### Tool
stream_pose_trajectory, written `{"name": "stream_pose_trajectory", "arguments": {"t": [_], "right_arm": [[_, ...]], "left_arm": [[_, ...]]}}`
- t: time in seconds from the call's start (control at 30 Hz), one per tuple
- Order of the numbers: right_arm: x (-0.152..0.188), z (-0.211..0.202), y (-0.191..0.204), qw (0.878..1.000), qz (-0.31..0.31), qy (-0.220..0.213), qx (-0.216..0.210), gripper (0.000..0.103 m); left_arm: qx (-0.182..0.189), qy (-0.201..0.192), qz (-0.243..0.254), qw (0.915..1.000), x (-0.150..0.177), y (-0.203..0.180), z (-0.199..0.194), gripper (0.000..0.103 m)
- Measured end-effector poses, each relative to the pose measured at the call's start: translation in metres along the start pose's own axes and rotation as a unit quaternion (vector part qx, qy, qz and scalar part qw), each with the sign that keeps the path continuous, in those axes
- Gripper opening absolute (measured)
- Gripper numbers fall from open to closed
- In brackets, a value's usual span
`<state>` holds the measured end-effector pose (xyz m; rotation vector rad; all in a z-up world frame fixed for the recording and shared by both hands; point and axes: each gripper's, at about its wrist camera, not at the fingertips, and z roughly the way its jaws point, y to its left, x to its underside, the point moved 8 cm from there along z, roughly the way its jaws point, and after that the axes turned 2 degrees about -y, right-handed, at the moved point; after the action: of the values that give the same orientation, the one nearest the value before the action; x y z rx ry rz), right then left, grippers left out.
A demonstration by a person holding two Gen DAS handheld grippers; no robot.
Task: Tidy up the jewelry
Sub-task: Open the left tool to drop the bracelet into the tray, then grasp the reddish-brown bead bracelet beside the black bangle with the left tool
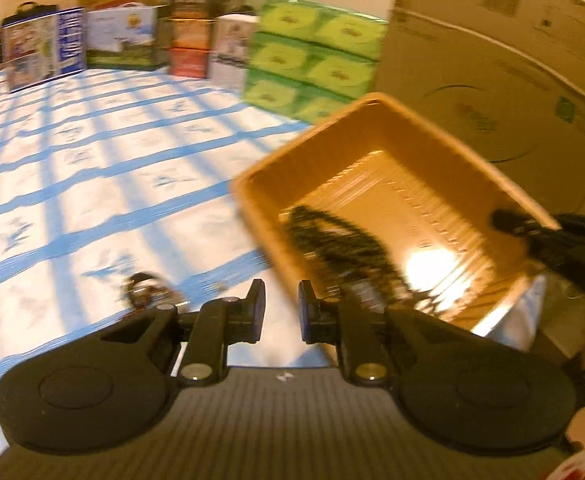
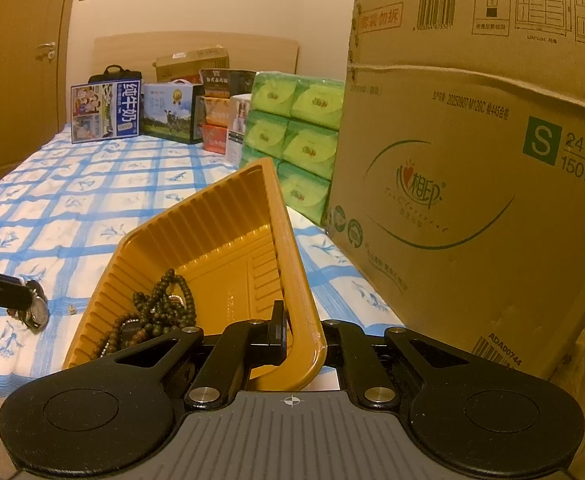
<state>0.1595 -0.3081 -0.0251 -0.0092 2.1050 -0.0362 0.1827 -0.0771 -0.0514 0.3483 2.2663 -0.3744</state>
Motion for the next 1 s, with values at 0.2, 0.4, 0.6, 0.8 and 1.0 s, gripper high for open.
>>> {"name": "stream_pose_trajectory", "arguments": {"t": [0.2,0.4,0.6,0.8,1.0], "right_arm": [[0.000,0.000,0.000,1.000,0.000,0.000,0.000,0.006],[0.001,0.001,0.000,1.000,-0.001,0.001,0.000,0.006],[0.002,0.001,0.000,1.000,-0.002,0.001,0.001,0.006],[0.002,0.002,0.001,1.000,-0.002,0.001,0.001,0.006],[0.002,0.002,0.001,1.000,-0.002,0.001,0.001,0.006]], "left_arm": [[-0.047,0.005,-0.030,0.9984,0.015,0.043,-0.007,0.015],[-0.080,0.010,-0.051,0.9955,0.026,0.071,-0.011,0.015],[-0.101,0.014,-0.068,0.9925,0.034,0.090,-0.012,0.016],[-0.109,0.015,-0.073,0.9912,0.039,0.097,-0.009,0.019],[-0.112,0.016,-0.063,0.9915,0.040,0.094,0.000,0.019]]}}
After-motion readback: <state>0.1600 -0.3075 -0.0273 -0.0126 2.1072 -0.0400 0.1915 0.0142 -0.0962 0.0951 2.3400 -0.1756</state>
